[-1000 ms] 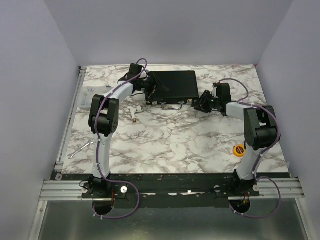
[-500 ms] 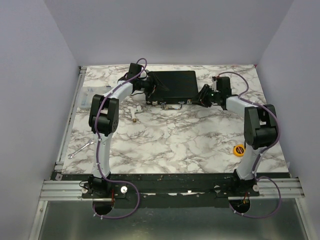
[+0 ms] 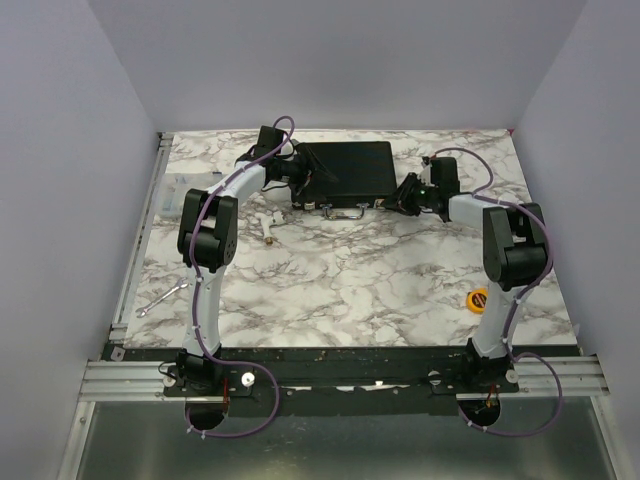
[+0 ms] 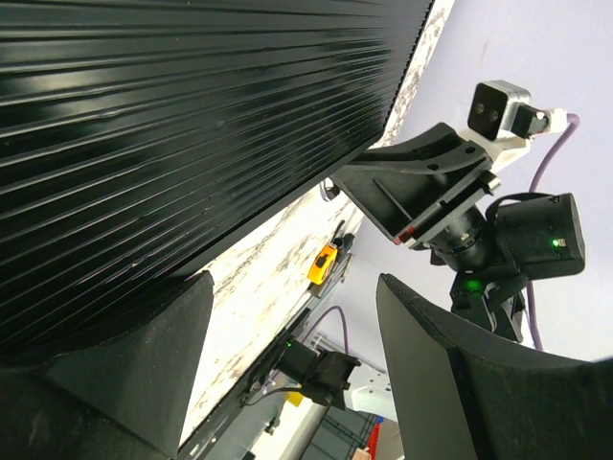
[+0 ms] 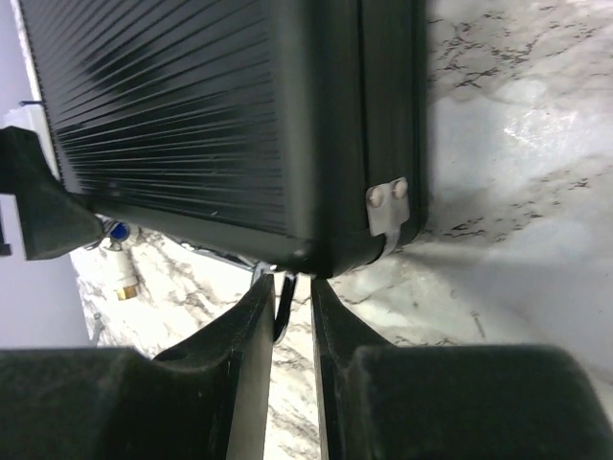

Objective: Pack up texas hold em set

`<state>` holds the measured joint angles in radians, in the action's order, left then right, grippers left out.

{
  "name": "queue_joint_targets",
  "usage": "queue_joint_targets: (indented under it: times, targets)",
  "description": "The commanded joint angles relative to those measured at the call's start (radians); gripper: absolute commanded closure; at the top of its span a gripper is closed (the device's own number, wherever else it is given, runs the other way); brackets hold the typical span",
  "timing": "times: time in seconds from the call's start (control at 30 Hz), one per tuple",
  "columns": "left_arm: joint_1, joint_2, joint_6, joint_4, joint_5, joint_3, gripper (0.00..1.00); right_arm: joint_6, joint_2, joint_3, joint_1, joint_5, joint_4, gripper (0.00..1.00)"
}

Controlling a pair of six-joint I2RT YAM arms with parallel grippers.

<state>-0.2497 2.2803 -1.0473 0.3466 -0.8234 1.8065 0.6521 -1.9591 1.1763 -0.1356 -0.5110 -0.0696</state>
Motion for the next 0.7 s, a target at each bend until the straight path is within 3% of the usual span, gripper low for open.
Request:
queue_joint_targets:
  times: [0.0,0.33,0.67]
  targets:
    - [0.026,0.054,0.050,0.012,0.098,0.013,0.30,-0.051,-0.071,0.008,-0.001,0.053,0.019,0.77]
    - [0.033,0.053,0.045,0.009,0.098,0.014,0.29,-0.068,-0.115,-0.016,-0.001,0.058,-0.025,0.77]
    - [0.035,0.042,0.037,-0.002,0.092,0.011,0.28,-0.087,-0.087,-0.098,-0.001,0.123,-0.032,0.70]
